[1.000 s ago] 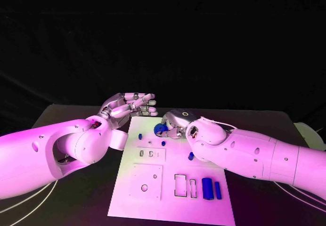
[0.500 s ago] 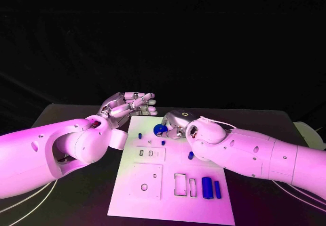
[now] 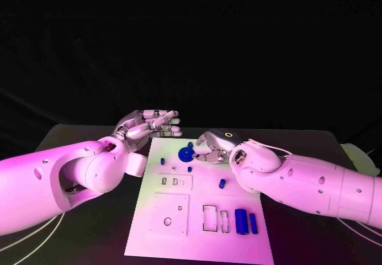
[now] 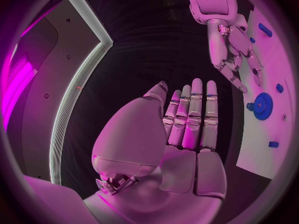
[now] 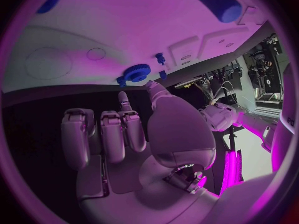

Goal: Assemble the parts on the task board

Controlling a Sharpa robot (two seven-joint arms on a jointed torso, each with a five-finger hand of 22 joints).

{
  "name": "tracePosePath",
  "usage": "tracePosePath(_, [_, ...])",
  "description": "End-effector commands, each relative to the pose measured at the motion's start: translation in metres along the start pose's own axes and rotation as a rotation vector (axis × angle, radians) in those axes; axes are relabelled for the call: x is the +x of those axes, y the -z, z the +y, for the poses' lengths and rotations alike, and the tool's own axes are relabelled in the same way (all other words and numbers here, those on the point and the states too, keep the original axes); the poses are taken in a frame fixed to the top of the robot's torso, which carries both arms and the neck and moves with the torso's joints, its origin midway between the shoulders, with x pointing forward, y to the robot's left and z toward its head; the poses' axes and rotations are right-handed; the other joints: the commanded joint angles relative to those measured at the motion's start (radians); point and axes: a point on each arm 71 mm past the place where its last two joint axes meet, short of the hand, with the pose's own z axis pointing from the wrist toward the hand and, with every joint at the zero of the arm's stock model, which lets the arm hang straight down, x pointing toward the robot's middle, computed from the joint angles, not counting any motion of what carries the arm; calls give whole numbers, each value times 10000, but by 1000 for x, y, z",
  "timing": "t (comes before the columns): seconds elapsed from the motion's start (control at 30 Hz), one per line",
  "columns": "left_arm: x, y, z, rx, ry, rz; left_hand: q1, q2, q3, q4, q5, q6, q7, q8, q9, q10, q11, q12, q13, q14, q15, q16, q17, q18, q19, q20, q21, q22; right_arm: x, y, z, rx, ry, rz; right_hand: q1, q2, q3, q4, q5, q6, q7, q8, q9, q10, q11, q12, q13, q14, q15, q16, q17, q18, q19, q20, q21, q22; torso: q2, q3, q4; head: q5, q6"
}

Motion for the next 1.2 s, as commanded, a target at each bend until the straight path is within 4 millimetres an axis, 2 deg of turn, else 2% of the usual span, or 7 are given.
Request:
tracePosePath(0.03, [-1, -1, -1, 17, 89, 92, -92, -53, 45, 12, 1, -9, 61, -41, -9, -6, 56, -63, -11, -36, 6, -50, 17, 114, -55, -4, 38, -11, -18, 13, -15, -14, -807, -687, 194, -53, 49, -118, -174, 96, -6, -51, 7, 327, -13, 5, 1797, 985, -17, -29, 2402, -118, 166, 14, -79, 1547, -101, -11, -117, -30, -36])
tracePosePath(0.07, [-2, -1, -1, 12, 86, 75, -92, -53, 45, 12, 1, -9, 61, -41, -9, -6, 56, -63, -11, -36, 6, -50, 17, 114, -55, -4, 38, -11, -21, 18, -24, 90, -1088, -413, 391, -92, 98, -256, -579, 140, -15, -57, 15, 322, -20, -3, 1788, 974, -29, -48, 2356, -100, 115, 6, -135, 1491, -132, -12, -155, -40, -58])
tracePosePath(0.13, [-4, -1, 0, 7, 79, 41, -92, -53, 45, 12, 1, -9, 61, -41, -9, -6, 56, -63, -11, -36, 6, -50, 17, 114, -55, -4, 38, -11, -26, 28, -42, 272, -1791, 167, 1182, -122, 289, -780, -2144, 148, -62, -115, 10, 169, -53, -150, 1612, 900, -82, -166, 2079, -30, -88, -35, -358, 1264, -194, -16, -217, -56, -87])
tracePosePath(0.23, [-5, -2, 0, 4, 73, 13, -92, -53, 45, 12, 1, -9, 61, -41, -9, -6, 56, -63, -11, -36, 6, -50, 17, 114, -55, -4, 38, -11, -31, 44, -63, 419, -2676, 647, 1809, -142, 423, -1219, -2552, 353, -93, -72, 49, 155, -90, -174, 1592, 872, -125, -220, 1969, 17, -221, -72, -522, 1111, -262, -31, -289, -118, -78])
tracePosePath(0.37, [-6, -3, 0, -4, 64, -24, -92, -53, 45, 12, 1, -9, 61, -41, -9, -6, 56, -63, -11, -36, 6, -50, 17, 114, -55, -4, 38, -11, -38, 70, -93, 825, -3652, 919, 2175, -194, 512, -1537, -2135, 489, -182, -88, 56, 178, -169, -165, 1612, 875, -208, -226, 1971, 23, -236, -140, -563, 1093, -327, 28, -355, -173, -198])
tracePosePath(0.6, [-7, -4, 1, -14, 66, -42, -101, -59, 46, 16, 0, -11, 62, -48, -8, -8, 60, -70, -10, -39, 10, -55, 20, 113, -60, -2, 37, -13, -43, 94, -123, 1429, -3972, 817, 2277, -233, 663, -1731, -1211, 614, -268, -176, 28, 247, -259, -114, 1689, 914, -288, -172, 2105, -13, -126, -229, -479, 1215, -335, 65, -401, -291, -197])
tracePosePath(1.2, [-7, -4, 1, -18, 85, 0, -96, -62, 53, 12, 2, -8, 58, -51, -7, -4, 58, -74, -9, -39, 11, -58, 22, 114, -62, -1, 38, -14, -17, 86, -135, 2033, -3397, 847, 2091, -323, 641, -1737, -1237, 378, -110, -374, -50, 214, -140, -149, 1652, 935, -175, -138, 2185, -23, -103, -173, -479, 1238, -288, 68, -333, -397, -231])
